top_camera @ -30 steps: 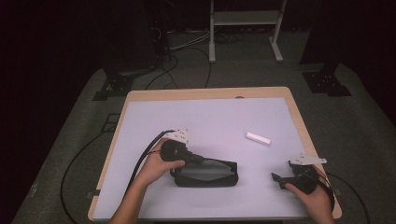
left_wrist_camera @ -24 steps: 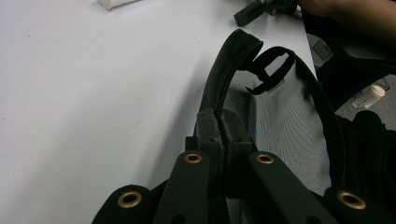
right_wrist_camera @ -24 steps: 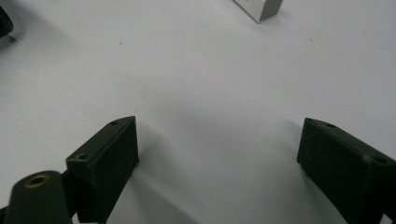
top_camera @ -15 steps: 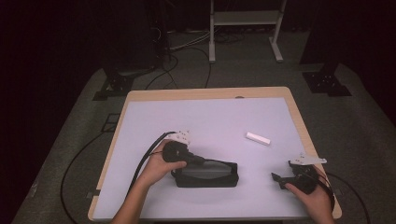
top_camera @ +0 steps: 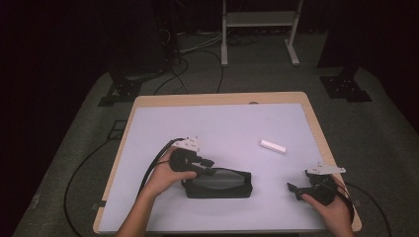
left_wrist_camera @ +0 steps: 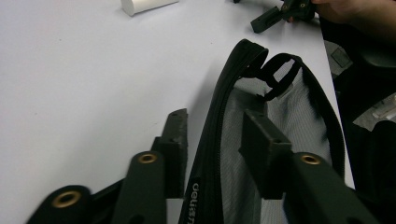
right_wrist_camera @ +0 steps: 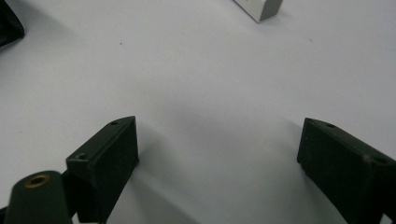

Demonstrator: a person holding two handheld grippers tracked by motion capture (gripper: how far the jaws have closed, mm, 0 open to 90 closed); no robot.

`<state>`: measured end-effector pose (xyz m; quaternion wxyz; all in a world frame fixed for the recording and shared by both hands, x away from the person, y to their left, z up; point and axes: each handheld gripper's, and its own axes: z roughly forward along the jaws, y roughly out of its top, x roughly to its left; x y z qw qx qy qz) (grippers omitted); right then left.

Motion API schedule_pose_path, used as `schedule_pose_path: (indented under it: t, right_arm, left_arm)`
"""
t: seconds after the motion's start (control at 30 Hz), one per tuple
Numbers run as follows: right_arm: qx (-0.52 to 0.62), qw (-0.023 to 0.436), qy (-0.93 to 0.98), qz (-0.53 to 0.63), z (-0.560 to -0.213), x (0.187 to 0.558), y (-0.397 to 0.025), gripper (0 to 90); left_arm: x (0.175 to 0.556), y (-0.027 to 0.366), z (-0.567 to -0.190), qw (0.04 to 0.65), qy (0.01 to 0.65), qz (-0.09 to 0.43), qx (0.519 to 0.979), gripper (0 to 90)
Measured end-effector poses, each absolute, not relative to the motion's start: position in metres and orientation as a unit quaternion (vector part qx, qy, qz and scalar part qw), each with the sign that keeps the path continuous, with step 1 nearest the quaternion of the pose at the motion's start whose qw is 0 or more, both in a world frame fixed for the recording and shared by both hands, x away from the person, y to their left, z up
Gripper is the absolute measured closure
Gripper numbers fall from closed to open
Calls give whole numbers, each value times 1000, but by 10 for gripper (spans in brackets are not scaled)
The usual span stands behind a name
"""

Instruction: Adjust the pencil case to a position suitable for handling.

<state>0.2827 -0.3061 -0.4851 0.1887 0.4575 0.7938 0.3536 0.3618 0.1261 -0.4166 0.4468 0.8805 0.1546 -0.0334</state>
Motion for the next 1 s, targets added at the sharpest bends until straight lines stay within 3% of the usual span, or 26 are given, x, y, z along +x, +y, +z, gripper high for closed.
schedule_pose_path:
  t: [0.6, 1.0]
  right_arm:
    - [458, 188, 793, 354, -485, 283, -306, 113]
    - [458, 188, 793, 354, -485, 283, -306, 114]
  left_arm:
    - [353, 155, -400, 453, 248, 37, 856, 236]
    - [347, 185, -397, 448, 288, 74, 843, 158]
